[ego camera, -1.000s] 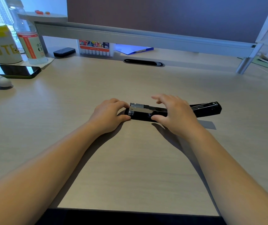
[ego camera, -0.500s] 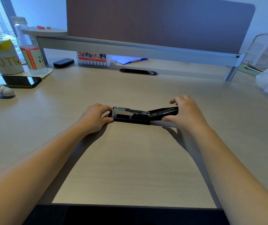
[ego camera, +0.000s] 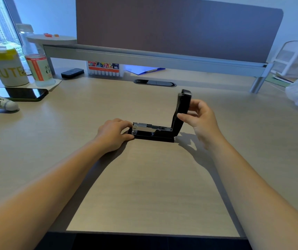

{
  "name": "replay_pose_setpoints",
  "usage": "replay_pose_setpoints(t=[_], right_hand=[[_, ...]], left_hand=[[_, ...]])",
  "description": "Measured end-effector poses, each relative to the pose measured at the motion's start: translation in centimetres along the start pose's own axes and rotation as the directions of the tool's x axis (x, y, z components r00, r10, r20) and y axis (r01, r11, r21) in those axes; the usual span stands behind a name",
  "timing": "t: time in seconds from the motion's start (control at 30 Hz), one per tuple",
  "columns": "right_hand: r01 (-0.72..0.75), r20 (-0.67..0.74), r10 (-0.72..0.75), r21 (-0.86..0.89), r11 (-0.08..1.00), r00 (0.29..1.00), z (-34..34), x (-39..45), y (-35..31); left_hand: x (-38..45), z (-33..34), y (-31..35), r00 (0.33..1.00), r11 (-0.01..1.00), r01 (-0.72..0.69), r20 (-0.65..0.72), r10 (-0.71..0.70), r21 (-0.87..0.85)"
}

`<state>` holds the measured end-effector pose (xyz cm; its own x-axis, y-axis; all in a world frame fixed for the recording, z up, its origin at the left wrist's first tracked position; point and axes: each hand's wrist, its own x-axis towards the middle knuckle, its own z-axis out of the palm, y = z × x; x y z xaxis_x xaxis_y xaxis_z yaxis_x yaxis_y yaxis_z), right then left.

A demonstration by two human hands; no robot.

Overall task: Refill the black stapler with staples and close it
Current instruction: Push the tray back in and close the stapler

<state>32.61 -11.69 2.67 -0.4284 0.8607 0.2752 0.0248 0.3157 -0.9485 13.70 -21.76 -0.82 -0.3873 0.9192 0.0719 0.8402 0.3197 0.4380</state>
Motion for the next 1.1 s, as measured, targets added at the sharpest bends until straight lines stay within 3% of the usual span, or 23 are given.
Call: replay_pose_setpoints(t=[0.23,0.53,0.67,0.8,0.87,1.1], right_hand=[[0.116,0.145,-0.085,-0.220,0.969,0.986,2.4,0.4,-0.4],[0.339,0.365,-0.151,-0.533,0.775,0.919,4.2,0.2,0.7],[0.309,0.366,-0.096,-0.585,0.750,0.926,3.8,0.0,0.9],[0.138,0.267,0.026,-0.573,0.808,0.963,2.2,-0.3,1.6],[0.056,0.238,0.088,-0.538,0.841,0.967,1.5,-0.8,2.1],[0.006,0.199,0.111,-0.510,0.860,0.974,1.3,-1.4,2.9]], left_hand=[[0.1,0.2,0.7,1.000,0.999,0.011,0.010,-0.011,-0.037],[0.5,0.3,0.2,0.999,0.999,0.003,0.034,-0.001,-0.045],[0.5,0.4,0.2,1.000,0.997,0.007,0.030,-0.004,-0.079],[0.3,0.0,0.6,0.995,0.877,0.083,0.081,-0.051,-0.474],[0.5,0.2,1.1,0.993,0.814,0.119,0.074,-0.093,-0.569],[0.8,1.1,2.1,0.966,0.813,0.212,-0.009,-0.257,-0.543]])
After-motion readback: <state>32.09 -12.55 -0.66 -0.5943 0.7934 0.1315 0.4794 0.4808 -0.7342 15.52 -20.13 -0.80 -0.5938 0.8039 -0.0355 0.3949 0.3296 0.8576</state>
